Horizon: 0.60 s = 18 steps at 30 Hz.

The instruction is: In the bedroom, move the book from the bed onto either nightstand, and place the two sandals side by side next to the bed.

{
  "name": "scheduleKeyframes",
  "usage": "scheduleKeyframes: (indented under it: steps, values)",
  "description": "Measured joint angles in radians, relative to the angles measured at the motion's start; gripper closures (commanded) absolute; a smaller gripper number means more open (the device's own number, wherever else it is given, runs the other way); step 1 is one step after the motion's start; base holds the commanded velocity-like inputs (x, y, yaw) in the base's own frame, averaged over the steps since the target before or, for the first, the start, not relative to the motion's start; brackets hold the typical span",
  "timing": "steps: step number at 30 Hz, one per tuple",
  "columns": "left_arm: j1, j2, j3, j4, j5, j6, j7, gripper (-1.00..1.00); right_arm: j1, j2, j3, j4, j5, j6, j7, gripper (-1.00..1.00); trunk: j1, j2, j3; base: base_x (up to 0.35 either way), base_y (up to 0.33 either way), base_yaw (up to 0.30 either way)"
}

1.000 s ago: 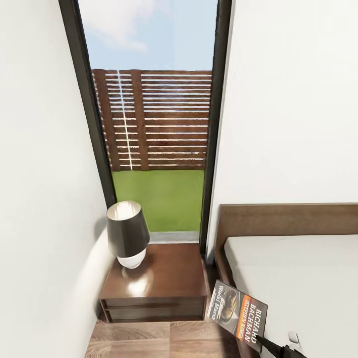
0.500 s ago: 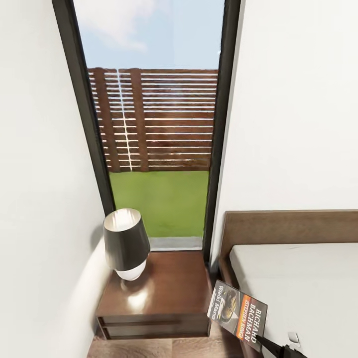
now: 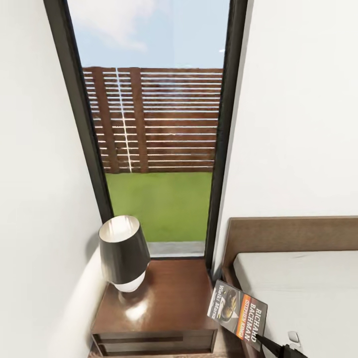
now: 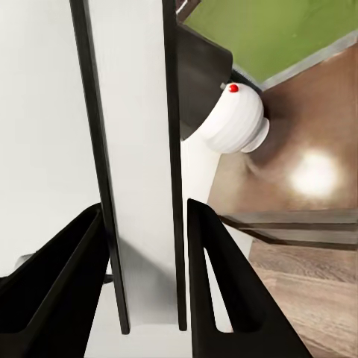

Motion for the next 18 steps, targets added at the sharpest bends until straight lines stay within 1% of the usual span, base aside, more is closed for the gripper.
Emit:
scheduleKeyframes:
  steps: [10,12,14,15,16,17,18]
  values:
    - [0.0,0.0,0.005,-0.009,0.002,0.0,-0.004,-1.0,0.0,0.0,0.003,0.001,-0.001,-0.001,-0.01,1.0,0.0,0.0,0.0,0.007,0.0,0.0]
    - [0.0,0.0,0.006,-0.04,0.002,0.003,-0.009,-1.0,0.0,0.0,0.002,0.001,-0.002,-0.001,-0.02,1.0,0.0,0.0,0.0,0.0,0.0,0.0]
    - [0.0,0.0,0.007,-0.095,0.001,0.008,-0.012,-1.0,0.0,0.0,0.002,0.001,-0.001,0.0,-0.028,1.0,0.0,0.0,0.0,0.0,0.0,0.0]
    - [0.0,0.003,0.008,-0.138,0.001,0.015,-0.016,-1.0,0.0,0.0,0.002,0.001,-0.002,0.0,-0.031,1.0,0.0,0.0,0.0,0.0,0.0,0.0]
    - [-0.001,0.007,0.008,-0.184,0.002,0.034,-0.024,-1.0,0.0,0.0,0.002,0.001,-0.002,0.0,-0.033,1.0,0.0,0.0,0.0,0.0,0.0,0.0]
    - [-0.002,0.01,0.007,-0.208,0.003,0.051,-0.031,-1.0,0.0,0.0,0.002,0.001,-0.002,0.0,-0.034,1.0,0.0,0.0,0.0,0.0,0.0,0.0]
    - [-0.004,0.02,0.008,-0.255,0.003,0.094,-0.049,-1.0,0.0,0.0,0.003,0.001,-0.001,0.0,-0.035,1.0,0.0,0.0,0.0,0.0,0.0,0.0]
